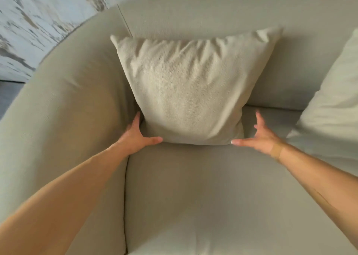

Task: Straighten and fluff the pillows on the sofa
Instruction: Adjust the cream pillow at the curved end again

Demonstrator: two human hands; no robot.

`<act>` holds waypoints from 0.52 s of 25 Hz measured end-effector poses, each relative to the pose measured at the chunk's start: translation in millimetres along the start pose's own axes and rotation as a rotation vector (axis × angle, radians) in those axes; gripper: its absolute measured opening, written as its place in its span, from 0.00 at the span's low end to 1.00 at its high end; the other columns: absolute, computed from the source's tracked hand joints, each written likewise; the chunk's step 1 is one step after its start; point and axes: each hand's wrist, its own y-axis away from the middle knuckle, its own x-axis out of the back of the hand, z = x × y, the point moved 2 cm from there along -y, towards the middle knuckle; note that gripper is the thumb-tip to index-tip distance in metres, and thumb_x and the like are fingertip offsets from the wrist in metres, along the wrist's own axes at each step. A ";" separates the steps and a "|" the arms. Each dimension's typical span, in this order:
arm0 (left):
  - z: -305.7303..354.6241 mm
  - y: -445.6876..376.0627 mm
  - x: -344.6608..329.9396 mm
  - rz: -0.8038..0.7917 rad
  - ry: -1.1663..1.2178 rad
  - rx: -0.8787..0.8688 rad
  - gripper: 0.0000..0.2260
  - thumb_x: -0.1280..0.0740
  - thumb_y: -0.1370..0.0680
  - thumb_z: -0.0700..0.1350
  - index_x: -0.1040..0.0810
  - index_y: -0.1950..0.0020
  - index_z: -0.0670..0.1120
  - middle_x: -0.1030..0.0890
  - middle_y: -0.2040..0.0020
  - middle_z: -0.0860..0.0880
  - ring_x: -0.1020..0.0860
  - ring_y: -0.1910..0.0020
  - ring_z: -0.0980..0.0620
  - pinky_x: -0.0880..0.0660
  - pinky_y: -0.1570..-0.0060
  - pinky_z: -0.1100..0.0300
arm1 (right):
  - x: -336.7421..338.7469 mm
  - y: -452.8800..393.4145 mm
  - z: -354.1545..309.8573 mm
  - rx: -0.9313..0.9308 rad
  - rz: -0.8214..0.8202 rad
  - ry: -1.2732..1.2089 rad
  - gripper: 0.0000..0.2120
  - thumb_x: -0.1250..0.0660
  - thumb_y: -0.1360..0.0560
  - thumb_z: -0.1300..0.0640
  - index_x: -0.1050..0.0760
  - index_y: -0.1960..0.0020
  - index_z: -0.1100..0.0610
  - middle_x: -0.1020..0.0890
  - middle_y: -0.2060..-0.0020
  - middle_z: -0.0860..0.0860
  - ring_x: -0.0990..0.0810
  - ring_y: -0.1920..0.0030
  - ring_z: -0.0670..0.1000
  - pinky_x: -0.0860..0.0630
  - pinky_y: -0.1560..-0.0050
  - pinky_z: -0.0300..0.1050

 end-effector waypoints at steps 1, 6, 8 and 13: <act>-3.4 -13.6 -8.5 -0.006 0.031 -0.008 0.62 0.19 0.43 0.62 0.55 0.20 0.57 0.41 0.22 0.47 0.38 0.25 0.47 0.39 0.27 0.50 | -9.6 -11.5 2.7 -0.047 -0.035 -0.051 0.72 0.19 0.54 0.37 0.65 0.25 0.37 0.38 0.25 0.50 0.25 0.35 0.56 0.23 0.42 0.56; -10.3 -50.6 -29.6 -0.184 0.440 0.076 0.62 0.14 0.52 0.55 0.47 0.25 0.65 0.32 0.29 0.60 0.29 0.33 0.51 0.19 0.51 0.44 | -38.6 -56.7 6.6 -0.078 -0.140 -0.233 0.68 0.19 0.59 0.39 0.57 0.29 0.29 0.25 0.37 0.45 0.20 0.48 0.56 0.19 0.52 0.57; -12.8 -57.2 -33.8 -0.230 0.503 0.075 0.62 0.14 0.53 0.53 0.46 0.27 0.66 0.30 0.31 0.62 0.28 0.34 0.51 0.21 0.50 0.44 | -43.7 -64.1 4.3 -0.051 -0.161 -0.277 0.64 0.18 0.59 0.42 0.49 0.30 0.32 0.26 0.35 0.44 0.21 0.46 0.56 0.20 0.49 0.59; -3.6 -62.1 -31.6 -0.193 0.603 0.029 0.57 0.15 0.51 0.46 0.42 0.29 0.63 0.27 0.35 0.62 0.28 0.34 0.54 0.26 0.42 0.48 | -46.4 -60.2 -0.9 -0.018 -0.140 -0.315 0.59 0.19 0.58 0.43 0.47 0.34 0.32 0.25 0.37 0.44 0.22 0.43 0.56 0.22 0.50 0.55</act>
